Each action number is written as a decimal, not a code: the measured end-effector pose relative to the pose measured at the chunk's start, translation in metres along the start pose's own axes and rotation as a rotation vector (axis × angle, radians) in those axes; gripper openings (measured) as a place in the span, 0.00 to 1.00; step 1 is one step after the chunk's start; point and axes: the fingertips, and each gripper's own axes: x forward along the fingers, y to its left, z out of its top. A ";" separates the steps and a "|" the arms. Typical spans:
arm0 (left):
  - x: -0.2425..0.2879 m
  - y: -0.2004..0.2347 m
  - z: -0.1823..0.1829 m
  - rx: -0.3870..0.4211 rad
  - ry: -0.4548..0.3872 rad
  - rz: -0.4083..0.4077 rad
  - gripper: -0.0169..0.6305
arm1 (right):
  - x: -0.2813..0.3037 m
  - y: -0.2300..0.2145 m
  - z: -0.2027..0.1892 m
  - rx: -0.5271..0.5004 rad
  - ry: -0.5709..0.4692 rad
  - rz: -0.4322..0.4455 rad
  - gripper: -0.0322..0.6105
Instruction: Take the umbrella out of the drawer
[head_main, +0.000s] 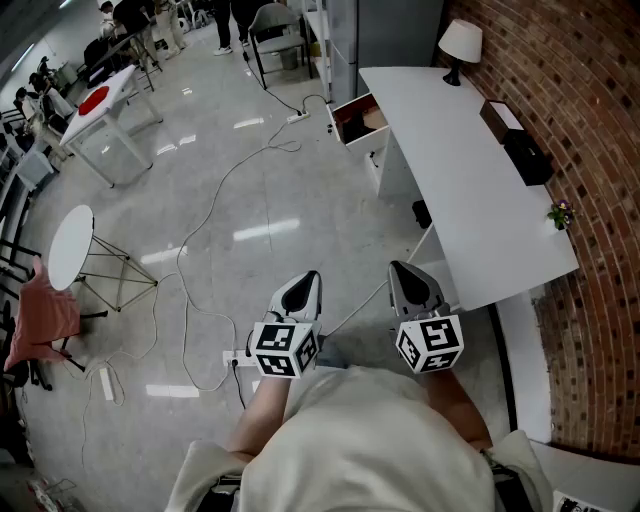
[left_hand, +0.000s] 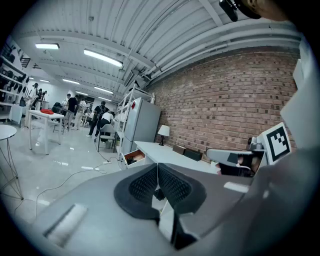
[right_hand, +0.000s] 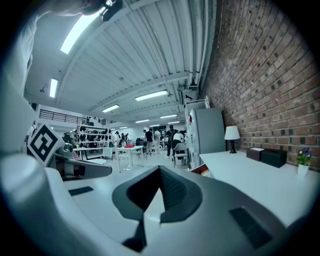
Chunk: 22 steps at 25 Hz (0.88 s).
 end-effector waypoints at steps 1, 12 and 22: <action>0.000 0.000 0.000 0.000 0.000 0.000 0.05 | 0.000 0.000 0.000 0.000 0.000 0.000 0.05; -0.004 0.006 -0.002 -0.011 -0.002 0.008 0.05 | 0.002 0.007 -0.003 -0.007 0.008 0.013 0.05; 0.021 0.025 0.000 -0.031 0.008 0.004 0.05 | 0.035 -0.001 -0.009 -0.009 0.043 0.020 0.05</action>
